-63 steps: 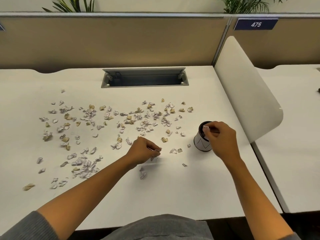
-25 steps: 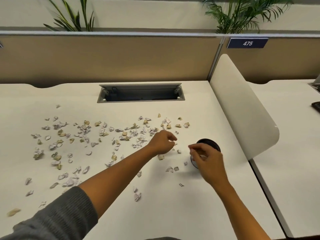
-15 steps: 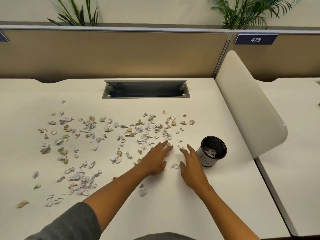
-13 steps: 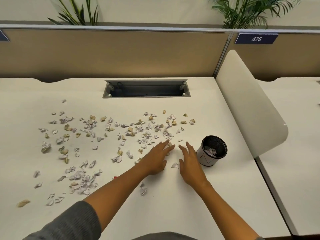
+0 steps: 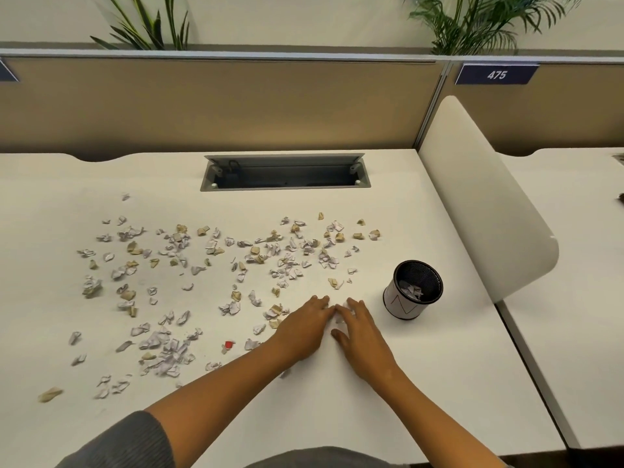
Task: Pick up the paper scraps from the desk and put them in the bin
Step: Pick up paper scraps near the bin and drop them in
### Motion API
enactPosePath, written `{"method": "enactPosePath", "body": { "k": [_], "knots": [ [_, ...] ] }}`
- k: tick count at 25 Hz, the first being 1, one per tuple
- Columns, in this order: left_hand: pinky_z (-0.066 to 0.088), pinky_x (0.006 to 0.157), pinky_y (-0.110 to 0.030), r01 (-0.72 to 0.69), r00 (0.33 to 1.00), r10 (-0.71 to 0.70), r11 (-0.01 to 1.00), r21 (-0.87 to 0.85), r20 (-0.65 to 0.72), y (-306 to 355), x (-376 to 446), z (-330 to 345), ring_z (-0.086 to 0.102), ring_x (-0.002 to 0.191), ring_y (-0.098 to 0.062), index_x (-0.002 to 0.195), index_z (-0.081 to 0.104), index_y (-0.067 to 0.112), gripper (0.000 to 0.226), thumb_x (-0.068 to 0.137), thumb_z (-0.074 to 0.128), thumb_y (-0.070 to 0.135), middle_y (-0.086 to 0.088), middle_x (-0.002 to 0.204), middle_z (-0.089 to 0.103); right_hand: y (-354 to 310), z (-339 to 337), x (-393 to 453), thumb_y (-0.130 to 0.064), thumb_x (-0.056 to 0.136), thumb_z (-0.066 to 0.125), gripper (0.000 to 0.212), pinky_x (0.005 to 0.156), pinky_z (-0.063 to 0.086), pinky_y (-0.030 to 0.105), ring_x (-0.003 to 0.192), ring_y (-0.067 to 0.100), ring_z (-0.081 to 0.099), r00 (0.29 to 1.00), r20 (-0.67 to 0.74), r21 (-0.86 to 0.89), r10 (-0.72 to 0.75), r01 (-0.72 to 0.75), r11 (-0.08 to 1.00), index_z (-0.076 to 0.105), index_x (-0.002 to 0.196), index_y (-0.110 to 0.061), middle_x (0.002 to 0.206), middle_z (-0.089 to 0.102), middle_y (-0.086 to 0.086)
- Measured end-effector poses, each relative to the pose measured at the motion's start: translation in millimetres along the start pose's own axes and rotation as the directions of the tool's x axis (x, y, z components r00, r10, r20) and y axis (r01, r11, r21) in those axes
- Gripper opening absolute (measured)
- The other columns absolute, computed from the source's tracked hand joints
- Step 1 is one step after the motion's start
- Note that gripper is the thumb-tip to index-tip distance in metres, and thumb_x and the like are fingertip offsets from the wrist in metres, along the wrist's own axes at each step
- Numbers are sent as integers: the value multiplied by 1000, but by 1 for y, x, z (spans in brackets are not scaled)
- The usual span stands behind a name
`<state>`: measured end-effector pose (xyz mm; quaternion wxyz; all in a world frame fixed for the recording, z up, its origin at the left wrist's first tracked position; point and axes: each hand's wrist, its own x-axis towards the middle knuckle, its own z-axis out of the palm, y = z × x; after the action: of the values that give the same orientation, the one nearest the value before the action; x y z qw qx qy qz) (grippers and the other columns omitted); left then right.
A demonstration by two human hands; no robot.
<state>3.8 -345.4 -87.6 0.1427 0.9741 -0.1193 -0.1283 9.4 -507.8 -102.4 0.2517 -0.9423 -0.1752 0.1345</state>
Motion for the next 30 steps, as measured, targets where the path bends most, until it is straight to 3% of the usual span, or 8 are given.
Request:
{"method": "enactPosePath", "body": {
  "k": [3,6,11,15,18,21,25,30],
  "knots": [
    [40,109,-38,1,1000,1,996,92,-15,0,-12,5,32,141,-26,146,35,8,49,98,39,0,-11,153,33,-1,4,-6,-19,103,46,41,112,31,26,147,19,28,998,-51,-58,-37,34,998,48,144,-20,155,37,2],
    [52,83,-40,-12,999,20,983,182,-41,1,-21,3,52,115,-29,119,54,4,28,95,42,-3,-13,123,52,-3,2,-11,-18,101,45,24,89,46,26,121,18,52,986,-130,-120,-102,87,989,65,115,-17,127,60,-3],
    [37,62,-37,29,1000,-26,970,241,-18,3,-25,-3,55,92,-32,87,55,3,20,86,44,-14,-15,100,53,-5,-1,-11,-13,99,46,17,72,45,32,95,20,54,985,-128,-165,-115,93,982,64,99,-14,102,60,-2],
    [36,66,-32,138,989,-137,990,20,-61,-2,-23,-6,58,93,-30,81,55,8,18,88,43,-3,-14,99,59,-7,-4,-6,-12,96,51,9,75,46,32,91,21,55,994,-90,-60,-54,49,997,60,97,-14,99,59,-2],
    [49,77,-25,234,961,-263,936,-263,-84,-6,-22,-19,65,95,-21,96,73,7,21,86,55,5,-7,101,72,-3,-11,-4,-12,91,62,5,71,50,28,79,17,65,989,-79,260,128,-104,960,62,87,-15,86,68,0],
    [52,74,-19,250,941,-322,868,-428,-104,-2,-24,-36,69,84,-13,94,77,11,16,83,66,9,-3,94,76,0,-18,-1,-13,89,70,5,70,54,28,67,16,67,938,84,731,337,-288,619,67,85,-12,76,70,5],
    [47,62,-5,157,940,-298,813,-561,-168,19,-24,-55,65,66,4,88,79,18,10,79,75,18,6,83,76,-10,-26,3,-8,94,61,3,64,52,20,65,11,56,834,484,874,264,-445,-195,64,92,-8,74,60,2],
    [49,59,-9,91,959,-237,774,-626,-155,44,-24,-63,65,61,5,90,78,23,12,79,74,24,15,71,71,-27,-29,5,-10,94,47,13,76,47,29,76,21,57,797,580,754,166,-450,-478,58,93,-3,89,60,13]
  ]
}}
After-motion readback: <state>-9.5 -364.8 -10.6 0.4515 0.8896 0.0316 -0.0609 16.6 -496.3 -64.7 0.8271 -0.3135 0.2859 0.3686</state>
